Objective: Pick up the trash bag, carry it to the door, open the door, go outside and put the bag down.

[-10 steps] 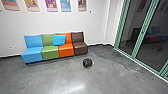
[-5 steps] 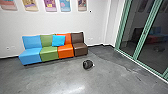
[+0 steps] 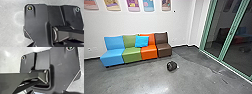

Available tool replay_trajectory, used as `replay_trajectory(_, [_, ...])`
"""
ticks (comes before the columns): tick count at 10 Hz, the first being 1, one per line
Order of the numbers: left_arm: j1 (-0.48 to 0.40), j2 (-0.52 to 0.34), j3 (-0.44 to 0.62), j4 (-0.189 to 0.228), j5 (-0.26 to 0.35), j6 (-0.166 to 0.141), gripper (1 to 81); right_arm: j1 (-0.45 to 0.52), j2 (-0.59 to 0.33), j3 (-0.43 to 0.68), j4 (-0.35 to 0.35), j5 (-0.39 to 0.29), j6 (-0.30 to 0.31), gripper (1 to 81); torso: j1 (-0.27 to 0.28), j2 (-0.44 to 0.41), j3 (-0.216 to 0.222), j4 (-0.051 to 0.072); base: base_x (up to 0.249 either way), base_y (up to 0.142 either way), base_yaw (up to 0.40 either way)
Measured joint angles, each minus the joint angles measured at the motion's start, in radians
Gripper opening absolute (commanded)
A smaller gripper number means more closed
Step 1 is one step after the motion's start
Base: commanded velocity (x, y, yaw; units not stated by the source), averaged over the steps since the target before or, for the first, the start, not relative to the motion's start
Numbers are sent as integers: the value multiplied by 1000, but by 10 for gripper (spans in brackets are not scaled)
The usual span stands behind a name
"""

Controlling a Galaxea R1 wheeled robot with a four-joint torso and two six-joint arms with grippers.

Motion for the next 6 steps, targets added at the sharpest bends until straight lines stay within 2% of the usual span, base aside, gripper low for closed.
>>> replay_trajectory(1, [0,0,0,0,0,0,811,0,0,0,0,0,0,811,0,0,0,0,170,0,0])
replay_trajectory(6, [-6,3,-3,0,-1,0,811,0,5,-1,0,0,0,811,0,0,0,0,169,-67,0])
